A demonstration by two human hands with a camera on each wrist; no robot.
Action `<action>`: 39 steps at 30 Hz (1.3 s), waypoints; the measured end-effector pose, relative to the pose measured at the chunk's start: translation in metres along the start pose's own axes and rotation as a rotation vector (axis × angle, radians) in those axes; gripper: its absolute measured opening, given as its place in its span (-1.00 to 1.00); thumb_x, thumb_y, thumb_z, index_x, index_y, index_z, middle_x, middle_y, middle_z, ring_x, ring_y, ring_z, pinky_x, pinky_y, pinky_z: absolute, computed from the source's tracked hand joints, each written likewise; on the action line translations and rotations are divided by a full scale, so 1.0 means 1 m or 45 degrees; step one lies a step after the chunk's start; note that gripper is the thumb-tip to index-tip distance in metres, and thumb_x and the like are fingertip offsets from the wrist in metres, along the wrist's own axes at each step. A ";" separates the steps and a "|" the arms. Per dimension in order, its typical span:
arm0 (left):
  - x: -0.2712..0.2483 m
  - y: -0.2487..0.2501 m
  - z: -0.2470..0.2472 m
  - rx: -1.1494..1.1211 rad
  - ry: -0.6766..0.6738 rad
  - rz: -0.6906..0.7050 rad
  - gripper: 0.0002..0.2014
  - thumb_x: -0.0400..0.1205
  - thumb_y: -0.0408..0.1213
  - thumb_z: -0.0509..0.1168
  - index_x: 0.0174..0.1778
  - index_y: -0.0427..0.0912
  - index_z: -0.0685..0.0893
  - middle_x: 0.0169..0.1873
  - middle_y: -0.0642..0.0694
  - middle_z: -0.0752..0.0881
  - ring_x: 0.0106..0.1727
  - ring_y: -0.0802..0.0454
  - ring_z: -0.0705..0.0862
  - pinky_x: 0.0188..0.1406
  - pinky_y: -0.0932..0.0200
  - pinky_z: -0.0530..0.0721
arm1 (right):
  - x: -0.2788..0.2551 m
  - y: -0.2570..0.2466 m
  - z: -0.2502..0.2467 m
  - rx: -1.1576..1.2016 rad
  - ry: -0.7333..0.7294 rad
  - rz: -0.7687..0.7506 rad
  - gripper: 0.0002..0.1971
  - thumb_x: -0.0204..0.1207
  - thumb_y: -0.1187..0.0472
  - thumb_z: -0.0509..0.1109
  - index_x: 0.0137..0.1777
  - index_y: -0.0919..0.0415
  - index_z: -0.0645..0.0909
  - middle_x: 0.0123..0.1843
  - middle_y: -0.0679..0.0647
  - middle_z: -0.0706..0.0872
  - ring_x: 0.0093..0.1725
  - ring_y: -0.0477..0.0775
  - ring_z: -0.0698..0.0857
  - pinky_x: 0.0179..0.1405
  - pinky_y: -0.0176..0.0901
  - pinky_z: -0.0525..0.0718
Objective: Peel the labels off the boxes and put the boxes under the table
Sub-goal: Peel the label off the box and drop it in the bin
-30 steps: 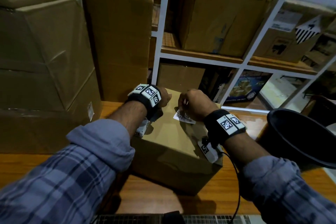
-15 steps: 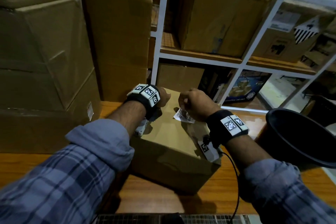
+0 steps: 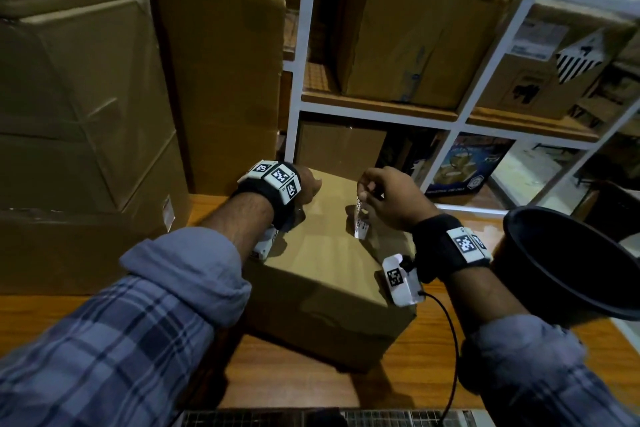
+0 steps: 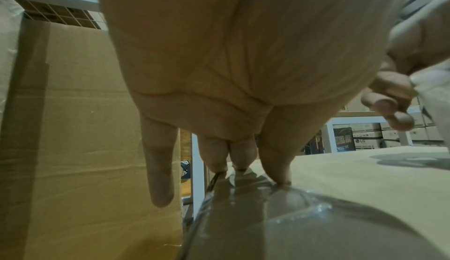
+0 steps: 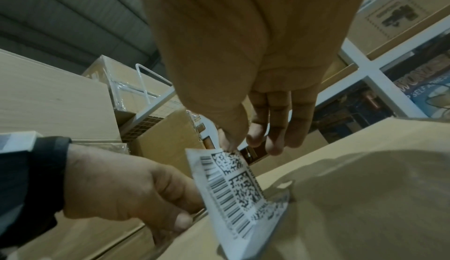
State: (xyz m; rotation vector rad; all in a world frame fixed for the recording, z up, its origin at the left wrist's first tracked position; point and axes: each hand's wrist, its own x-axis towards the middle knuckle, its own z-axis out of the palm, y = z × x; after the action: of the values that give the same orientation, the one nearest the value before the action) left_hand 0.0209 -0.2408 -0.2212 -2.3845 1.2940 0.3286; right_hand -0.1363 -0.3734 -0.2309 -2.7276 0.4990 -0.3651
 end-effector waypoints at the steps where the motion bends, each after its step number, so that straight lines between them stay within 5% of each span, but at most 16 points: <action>1: 0.001 0.000 0.000 0.003 -0.005 -0.002 -0.39 0.83 -0.36 0.15 0.83 -0.07 0.16 0.75 -0.24 0.29 0.70 -0.28 0.36 0.65 -0.13 0.45 | -0.001 -0.001 0.000 -0.001 0.011 -0.002 -0.81 0.66 0.32 0.40 -0.11 0.00 0.67 -0.03 0.01 0.66 -0.03 -0.05 0.61 -0.01 -0.05 0.65; 7: 0.011 -0.004 0.005 0.008 0.000 0.034 -0.39 0.84 -0.22 0.17 0.83 -0.07 0.15 0.73 -0.30 0.32 0.66 -0.32 0.42 0.63 -0.18 0.47 | -0.003 -0.002 -0.005 0.014 0.092 0.004 -0.86 0.71 0.23 0.40 -0.02 -0.05 0.61 0.04 0.04 0.62 0.03 0.06 0.63 0.07 -0.03 0.67; 11: 0.010 -0.002 0.004 0.020 0.025 0.037 -0.34 0.82 -0.20 0.23 0.83 -0.11 0.14 0.72 -0.30 0.32 0.66 -0.31 0.41 0.62 -0.16 0.48 | -0.007 -0.007 -0.010 0.037 0.192 0.002 -0.92 0.72 0.20 0.41 0.00 -0.01 0.63 0.03 0.02 0.59 0.00 0.01 0.61 -0.02 -0.13 0.54; 17: 0.013 -0.002 0.006 0.066 0.054 0.032 -0.39 0.84 -0.18 0.19 0.82 -0.14 0.17 0.70 -0.31 0.37 0.64 -0.29 0.44 0.61 -0.14 0.50 | -0.015 -0.020 -0.014 0.065 0.237 0.019 -0.94 0.70 0.18 0.47 -0.02 0.07 0.70 -0.03 -0.06 0.68 -0.03 -0.10 0.65 -0.03 -0.16 0.64; 23: 0.012 -0.001 0.007 0.031 0.097 0.032 -0.26 0.75 -0.26 0.33 0.83 -0.11 0.13 0.68 -0.29 0.39 0.60 -0.27 0.50 0.50 -0.09 0.60 | -0.027 -0.024 -0.020 0.161 0.222 0.094 -0.94 0.70 0.19 0.49 -0.02 0.04 0.72 -0.11 -0.23 0.74 -0.05 -0.35 0.66 -0.14 -0.51 0.48; 30: 0.028 -0.003 0.012 0.043 0.138 0.054 -0.28 0.78 -0.04 0.29 0.82 -0.14 0.16 0.60 -0.30 0.48 0.53 -0.29 0.55 0.47 -0.10 0.59 | -0.053 -0.011 -0.029 0.168 0.462 0.129 -0.94 0.65 0.17 0.54 0.07 0.01 0.75 -0.02 -0.19 0.79 0.00 -0.35 0.71 -0.06 -0.48 0.60; 35: 0.098 -0.010 0.030 0.111 0.095 0.136 -0.42 0.70 0.14 0.21 0.63 0.01 0.46 0.39 -0.14 0.67 0.25 -0.22 0.72 0.26 -0.16 0.74 | -0.079 0.009 -0.039 0.229 0.795 0.160 -0.96 0.64 0.16 0.54 0.03 0.01 0.74 -0.06 -0.17 0.81 -0.03 -0.24 0.77 -0.09 -0.27 0.75; 39: 0.010 0.014 -0.017 0.022 0.105 -0.013 -0.50 0.46 -0.10 0.59 0.30 -0.08 0.66 0.28 -0.12 0.70 0.28 -0.25 0.73 0.26 -0.21 0.74 | -0.094 0.033 -0.052 0.264 0.926 0.199 -0.91 0.63 0.15 0.55 0.08 0.05 0.75 -0.03 -0.14 0.82 -0.05 -0.26 0.78 -0.03 -0.13 0.84</action>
State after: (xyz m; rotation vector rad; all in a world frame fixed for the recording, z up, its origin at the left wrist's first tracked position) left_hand 0.0147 -0.2624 -0.2135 -2.4128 1.3149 0.2170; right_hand -0.2474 -0.3814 -0.2139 -2.2702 0.7926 -1.2966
